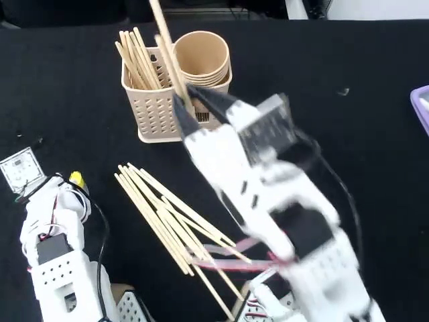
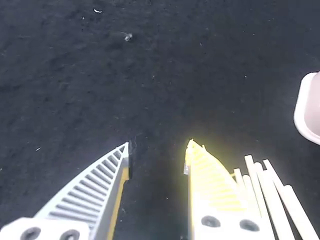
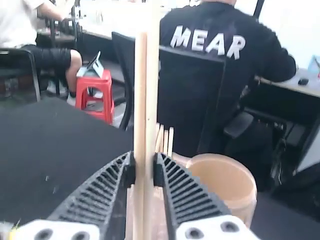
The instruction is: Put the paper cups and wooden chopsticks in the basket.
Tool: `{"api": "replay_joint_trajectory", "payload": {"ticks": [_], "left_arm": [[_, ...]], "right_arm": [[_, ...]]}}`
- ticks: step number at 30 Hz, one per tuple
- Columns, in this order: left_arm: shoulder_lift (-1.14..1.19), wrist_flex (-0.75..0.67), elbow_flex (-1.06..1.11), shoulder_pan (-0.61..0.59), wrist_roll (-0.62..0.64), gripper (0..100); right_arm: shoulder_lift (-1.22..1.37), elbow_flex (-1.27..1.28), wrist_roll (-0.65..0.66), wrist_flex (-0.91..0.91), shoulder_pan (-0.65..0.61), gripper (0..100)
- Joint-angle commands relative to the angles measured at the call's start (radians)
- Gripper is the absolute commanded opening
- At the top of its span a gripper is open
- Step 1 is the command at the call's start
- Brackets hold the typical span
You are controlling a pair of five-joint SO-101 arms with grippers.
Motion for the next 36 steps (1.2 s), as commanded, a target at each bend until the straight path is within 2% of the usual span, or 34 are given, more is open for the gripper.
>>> {"api": "replay_joint_trajectory", "payload": {"ticks": [1, 10, 16, 23, 36], "left_arm": [[-0.012, -0.002, -0.004, 0.013, -0.012, 19], [-0.012, -0.031, 0.021, 0.013, -0.015, 19], [-0.012, -0.031, 0.021, 0.013, -0.015, 19], [-0.012, -0.031, 0.021, 0.013, -0.015, 19], [-0.012, -0.031, 0.021, 0.01, -0.015, 19]], "right_arm": [[0.173, -0.11, -0.009, -0.189, -0.002, 1.1], [0.567, -0.288, -0.009, -0.559, 0.0, 1.1], [0.725, -0.383, -0.009, -0.743, 0.021, 1.1], [0.877, -0.418, -0.009, -0.758, 0.052, 1.1], [0.9, -0.208, -0.009, -0.758, 0.026, 1.8]]}}
